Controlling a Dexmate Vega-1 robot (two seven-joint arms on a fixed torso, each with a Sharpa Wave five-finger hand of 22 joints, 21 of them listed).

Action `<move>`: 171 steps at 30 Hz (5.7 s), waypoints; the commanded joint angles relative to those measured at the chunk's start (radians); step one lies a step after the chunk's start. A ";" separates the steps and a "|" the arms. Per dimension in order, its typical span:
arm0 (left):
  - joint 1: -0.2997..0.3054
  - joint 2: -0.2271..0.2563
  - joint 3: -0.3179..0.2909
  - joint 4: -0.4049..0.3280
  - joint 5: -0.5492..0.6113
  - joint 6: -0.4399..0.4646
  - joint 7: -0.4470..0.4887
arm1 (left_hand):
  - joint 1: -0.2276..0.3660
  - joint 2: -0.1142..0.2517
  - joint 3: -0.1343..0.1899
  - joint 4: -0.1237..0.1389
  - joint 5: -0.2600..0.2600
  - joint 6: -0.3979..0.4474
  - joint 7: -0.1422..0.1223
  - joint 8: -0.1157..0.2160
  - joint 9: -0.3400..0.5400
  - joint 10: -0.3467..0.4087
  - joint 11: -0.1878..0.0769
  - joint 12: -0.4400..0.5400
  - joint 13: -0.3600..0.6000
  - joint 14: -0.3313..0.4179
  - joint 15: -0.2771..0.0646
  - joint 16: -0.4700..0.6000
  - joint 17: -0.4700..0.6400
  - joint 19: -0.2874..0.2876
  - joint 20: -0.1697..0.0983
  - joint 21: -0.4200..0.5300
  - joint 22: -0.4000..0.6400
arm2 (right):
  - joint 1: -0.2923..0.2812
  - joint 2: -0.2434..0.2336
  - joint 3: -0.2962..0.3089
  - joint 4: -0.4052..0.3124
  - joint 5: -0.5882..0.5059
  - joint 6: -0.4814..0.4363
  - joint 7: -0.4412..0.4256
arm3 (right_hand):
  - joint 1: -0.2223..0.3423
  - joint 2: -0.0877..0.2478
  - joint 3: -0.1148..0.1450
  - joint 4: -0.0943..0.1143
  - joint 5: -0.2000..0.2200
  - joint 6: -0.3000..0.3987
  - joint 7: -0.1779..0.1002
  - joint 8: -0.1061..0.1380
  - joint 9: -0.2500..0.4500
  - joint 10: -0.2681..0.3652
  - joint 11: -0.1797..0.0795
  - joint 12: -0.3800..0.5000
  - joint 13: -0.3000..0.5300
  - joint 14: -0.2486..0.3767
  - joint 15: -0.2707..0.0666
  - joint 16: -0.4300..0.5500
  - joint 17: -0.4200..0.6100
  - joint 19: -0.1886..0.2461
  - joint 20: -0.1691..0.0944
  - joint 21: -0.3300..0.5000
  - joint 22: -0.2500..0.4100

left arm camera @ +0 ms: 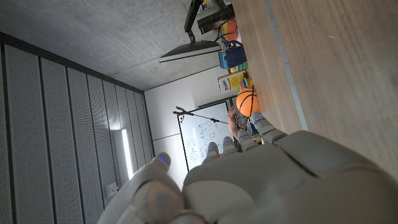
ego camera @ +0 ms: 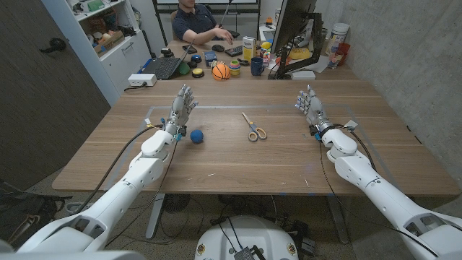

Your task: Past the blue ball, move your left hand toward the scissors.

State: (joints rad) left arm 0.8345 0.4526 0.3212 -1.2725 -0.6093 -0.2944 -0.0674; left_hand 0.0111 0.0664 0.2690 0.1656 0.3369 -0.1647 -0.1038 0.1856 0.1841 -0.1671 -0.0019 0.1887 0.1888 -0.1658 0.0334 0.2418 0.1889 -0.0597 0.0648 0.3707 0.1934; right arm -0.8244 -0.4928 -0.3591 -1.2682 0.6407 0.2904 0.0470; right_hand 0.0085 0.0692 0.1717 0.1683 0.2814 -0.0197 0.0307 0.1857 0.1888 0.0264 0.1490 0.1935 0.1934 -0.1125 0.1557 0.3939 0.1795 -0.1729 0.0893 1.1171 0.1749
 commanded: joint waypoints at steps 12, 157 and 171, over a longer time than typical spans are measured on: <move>0.028 -0.250 -0.229 0.058 0.269 -0.159 -0.023 | 0.006 0.059 0.018 0.006 0.014 -0.012 -0.015 0.005 0.005 -0.042 -0.019 0.005 0.000 -0.010 -0.013 0.015 0.002 0.016 0.009 0.004 0.002 | -0.031 0.048 0.077 -0.015 -0.053 -0.021 0.032 | 0.004 0.008 -0.002 0.001 0.006 0.000 0.009 0.008 0.003 0.001 0.007 0.004 0.004 0.002 0.007 0.002 0.006 -0.077 0.002 0.068 0.003; -0.405 -0.047 0.264 0.088 1.343 -0.227 -0.142 | 0.450 -0.134 -0.109 -0.271 0.051 -0.183 -0.117 0.038 0.010 -0.125 -0.140 0.024 -0.010 -0.068 -0.065 0.011 -0.008 0.132 0.060 -0.174 -0.023 | -0.100 0.094 0.175 -0.036 -0.083 -0.006 0.058 | 0.002 0.019 -0.062 0.002 0.010 -0.017 0.010 0.004 0.003 0.008 0.006 0.004 0.004 0.008 0.006 -0.026 0.006 -0.080 0.005 0.012 0.005; -0.438 -0.067 0.316 0.158 1.373 -0.203 -0.154 | 0.488 -0.102 -0.109 -0.276 0.047 -0.107 -0.117 0.052 0.010 -0.027 -0.138 0.036 -0.011 -0.044 -0.073 0.012 -0.007 0.147 0.058 -0.182 -0.024 | -0.096 0.098 0.177 -0.028 -0.082 -0.003 0.060 | 0.002 0.020 -0.066 0.002 0.011 -0.019 0.010 0.004 0.003 0.009 0.008 0.004 0.004 0.009 0.006 -0.028 0.007 -0.080 0.005 0.008 0.005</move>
State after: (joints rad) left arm 0.4175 0.3978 0.6002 -1.1584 0.7351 -0.5148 -0.2156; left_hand 0.4842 -0.0374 0.1597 -0.1009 0.3810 -0.1768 -0.2127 0.2301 0.1933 -0.1741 -0.1341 0.2118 0.1767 -0.1710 -0.0290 0.2454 0.1814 0.0759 0.1198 0.1921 0.1674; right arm -0.9238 -0.3989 -0.1842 -1.3030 0.5578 0.2844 0.1065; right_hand 0.0085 0.0689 0.1078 0.1685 0.2848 -0.0325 0.0359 0.1856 0.1881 0.0323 0.1537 0.1934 0.1927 -0.1107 0.1570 0.3658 0.1836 -0.1725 0.0893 1.1305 0.1743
